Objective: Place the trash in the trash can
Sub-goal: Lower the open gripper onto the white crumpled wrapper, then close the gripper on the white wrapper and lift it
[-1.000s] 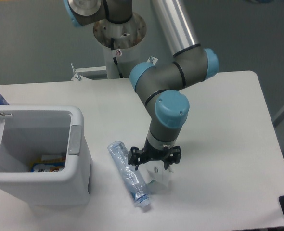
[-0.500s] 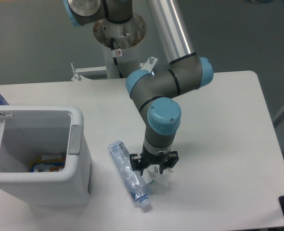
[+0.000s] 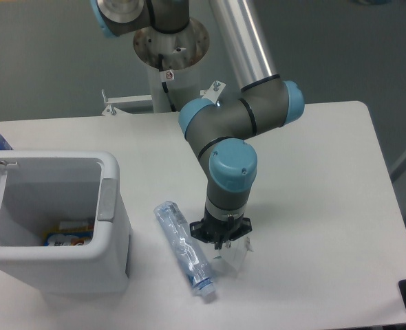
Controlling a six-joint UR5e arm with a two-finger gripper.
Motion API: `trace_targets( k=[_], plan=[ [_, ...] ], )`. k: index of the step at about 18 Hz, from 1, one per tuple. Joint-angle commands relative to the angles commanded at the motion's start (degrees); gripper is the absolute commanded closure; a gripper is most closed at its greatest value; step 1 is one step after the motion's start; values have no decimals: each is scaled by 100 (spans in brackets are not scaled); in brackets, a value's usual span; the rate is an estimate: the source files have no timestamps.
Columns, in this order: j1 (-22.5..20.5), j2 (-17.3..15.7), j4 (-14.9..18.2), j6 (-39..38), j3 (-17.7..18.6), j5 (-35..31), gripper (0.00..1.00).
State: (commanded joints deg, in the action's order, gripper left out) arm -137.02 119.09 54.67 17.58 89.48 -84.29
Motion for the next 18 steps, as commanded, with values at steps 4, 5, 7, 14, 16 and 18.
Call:
trace_targets(
  k=[4, 5, 7, 14, 16, 18],
  plan=[
    [-140, 18, 0, 44, -351, 35, 100],
    [-262, 0, 9, 44, -439, 61, 100],
    [-308, -26, 18, 36, -658, 175, 100],
    [-571, -193, 18, -359, -1625, 658, 100],
    [-650, -272, 9, -588, -1819, 825, 100],
    [-720, -342, 0, -720, -1977, 931, 100]
  ],
)
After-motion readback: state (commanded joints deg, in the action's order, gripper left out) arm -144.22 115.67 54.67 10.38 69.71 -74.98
